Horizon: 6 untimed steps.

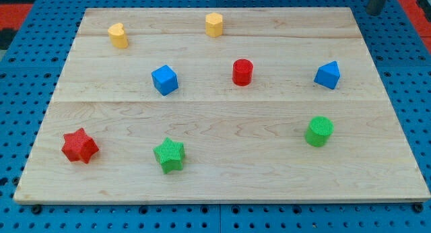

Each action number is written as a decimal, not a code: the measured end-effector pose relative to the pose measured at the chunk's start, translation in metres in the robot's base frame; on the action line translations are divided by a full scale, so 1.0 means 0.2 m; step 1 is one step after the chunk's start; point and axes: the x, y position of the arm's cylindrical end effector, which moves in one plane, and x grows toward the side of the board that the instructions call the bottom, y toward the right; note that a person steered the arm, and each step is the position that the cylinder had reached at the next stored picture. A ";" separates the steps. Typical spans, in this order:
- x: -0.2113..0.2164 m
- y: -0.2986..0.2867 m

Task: Move your arm towards the top center

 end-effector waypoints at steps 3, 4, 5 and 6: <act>0.19 -0.19; 0.27 -0.32; 0.27 -0.32; 0.26 -0.32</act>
